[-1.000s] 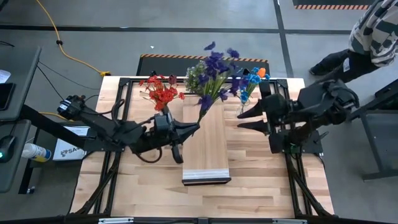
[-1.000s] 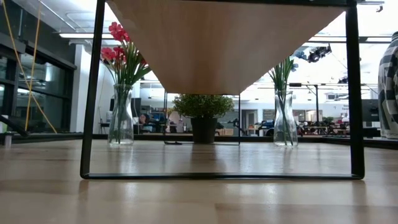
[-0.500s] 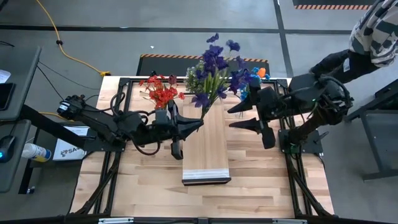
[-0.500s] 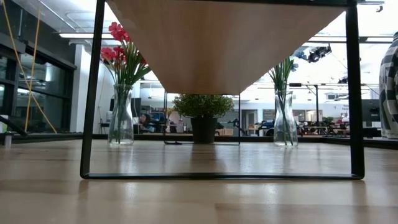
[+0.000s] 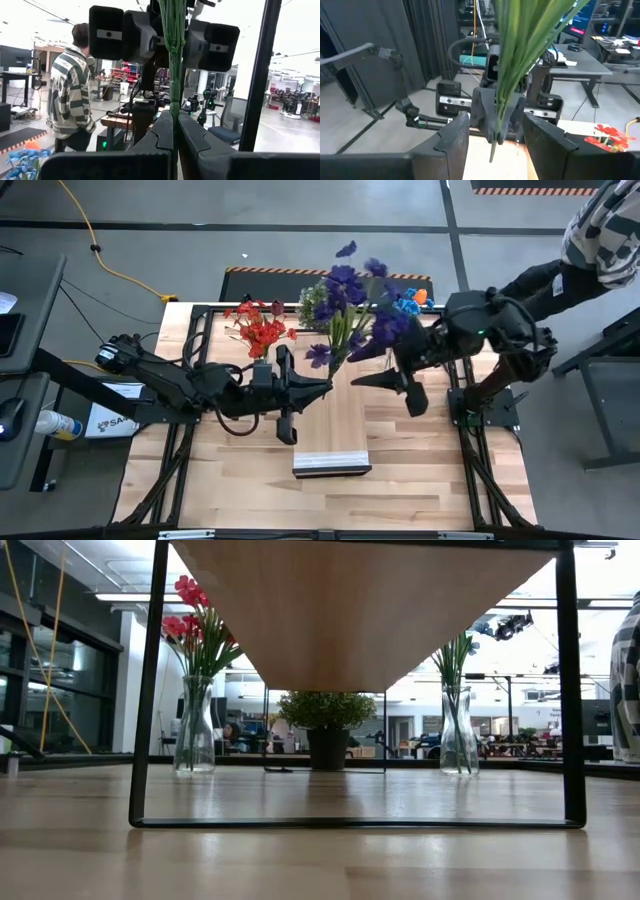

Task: Pick and place flowers into a vace then onto a shelf
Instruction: Put the violet flowers into the right transparent vase

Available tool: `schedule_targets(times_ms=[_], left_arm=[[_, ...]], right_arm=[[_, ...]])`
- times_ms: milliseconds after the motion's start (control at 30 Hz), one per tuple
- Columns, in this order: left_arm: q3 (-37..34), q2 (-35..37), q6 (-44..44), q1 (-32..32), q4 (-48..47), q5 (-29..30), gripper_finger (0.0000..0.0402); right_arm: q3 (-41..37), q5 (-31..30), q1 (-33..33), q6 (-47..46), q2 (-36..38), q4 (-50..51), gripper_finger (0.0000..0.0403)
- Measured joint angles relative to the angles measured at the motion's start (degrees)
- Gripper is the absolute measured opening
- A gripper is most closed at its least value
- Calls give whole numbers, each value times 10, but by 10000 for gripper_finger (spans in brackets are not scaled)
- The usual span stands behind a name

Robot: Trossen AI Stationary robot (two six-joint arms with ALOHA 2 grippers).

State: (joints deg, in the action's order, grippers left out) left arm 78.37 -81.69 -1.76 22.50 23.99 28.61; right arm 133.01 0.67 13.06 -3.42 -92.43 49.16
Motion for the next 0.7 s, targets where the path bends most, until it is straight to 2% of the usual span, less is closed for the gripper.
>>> schedule_targets(times_ms=[400, 700], left_arm=[[0, 0, 2, 0, -1, -8, 37], [0, 0, 3, 0, -7, -8, 37]], right_arm=[[0, 65, -26, 9, -41, -46, 178], [0, 63, -30, 19, -44, -61, 177]])
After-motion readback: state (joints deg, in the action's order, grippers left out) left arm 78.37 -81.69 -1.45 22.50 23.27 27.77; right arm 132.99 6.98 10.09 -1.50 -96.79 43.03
